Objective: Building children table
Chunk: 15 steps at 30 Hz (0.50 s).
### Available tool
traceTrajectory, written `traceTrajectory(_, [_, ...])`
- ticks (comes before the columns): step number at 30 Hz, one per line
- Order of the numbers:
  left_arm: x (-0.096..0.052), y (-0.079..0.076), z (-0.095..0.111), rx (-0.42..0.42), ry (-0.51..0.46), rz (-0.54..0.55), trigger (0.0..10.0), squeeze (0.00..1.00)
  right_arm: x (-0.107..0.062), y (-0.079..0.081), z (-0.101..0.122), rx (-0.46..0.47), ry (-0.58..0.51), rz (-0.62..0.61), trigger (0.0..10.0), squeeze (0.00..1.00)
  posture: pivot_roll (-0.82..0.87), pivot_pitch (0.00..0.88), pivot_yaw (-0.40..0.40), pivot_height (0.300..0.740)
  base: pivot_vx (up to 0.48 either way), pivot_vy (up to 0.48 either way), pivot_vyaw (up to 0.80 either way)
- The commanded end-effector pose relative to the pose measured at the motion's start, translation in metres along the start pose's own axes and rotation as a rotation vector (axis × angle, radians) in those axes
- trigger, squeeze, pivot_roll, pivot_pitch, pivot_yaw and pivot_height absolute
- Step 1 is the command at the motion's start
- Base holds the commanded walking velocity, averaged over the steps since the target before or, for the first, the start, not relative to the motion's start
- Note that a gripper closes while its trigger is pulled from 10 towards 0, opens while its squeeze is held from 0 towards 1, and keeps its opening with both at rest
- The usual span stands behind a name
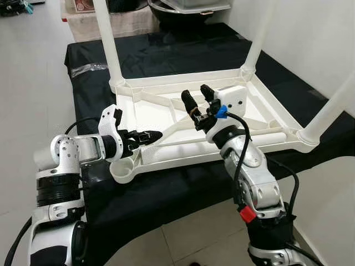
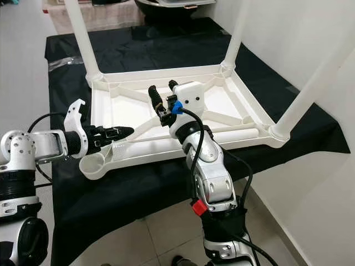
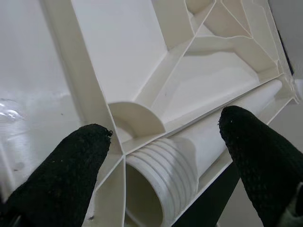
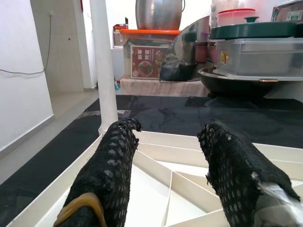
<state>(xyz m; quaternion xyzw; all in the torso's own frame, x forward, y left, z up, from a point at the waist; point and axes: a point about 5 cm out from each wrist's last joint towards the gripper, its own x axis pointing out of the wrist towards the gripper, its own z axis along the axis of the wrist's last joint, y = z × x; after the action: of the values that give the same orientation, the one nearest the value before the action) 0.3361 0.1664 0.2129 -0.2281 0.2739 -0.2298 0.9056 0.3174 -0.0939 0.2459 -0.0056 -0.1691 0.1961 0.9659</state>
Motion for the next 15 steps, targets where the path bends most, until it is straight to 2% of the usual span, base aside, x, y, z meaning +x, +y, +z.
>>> traceTrajectory(1, [-0.007, -0.007, 0.007, 0.045, 0.001, 0.004, 10.0, 0.00, 0.000, 0.002, -0.003, 0.007, 0.009, 0.002, 10.0, 0.00, 0.12, 0.168, -0.061, 0.740, 0.000, 0.000, 0.00])
traceTrajectory(7, [-0.016, -0.019, 0.011, 0.084, 0.000, 0.008, 10.0, 0.00, 0.001, 0.001, -0.004, 0.007, 0.010, 0.001, 10.0, 0.00, 0.12, 0.156, -0.057, 0.740, 0.000, 0.000, 0.00])
traceTrajectory(10, [-0.017, -0.020, 0.011, 0.087, 0.002, 0.009, 10.0, 0.00, 0.001, 0.001, -0.004, 0.006, 0.010, 0.001, 10.0, 0.00, 0.12, 0.156, -0.057, 0.740, 0.000, 0.000, 0.00])
traceTrajectory(15, [-0.018, -0.024, -0.004, 0.066, 0.070, 0.019, 10.0, 0.00, 0.002, 0.000, -0.005, 0.003, 0.011, 0.000, 10.0, 0.00, 0.12, 0.153, -0.060, 0.740, 0.000, 0.000, 0.00])
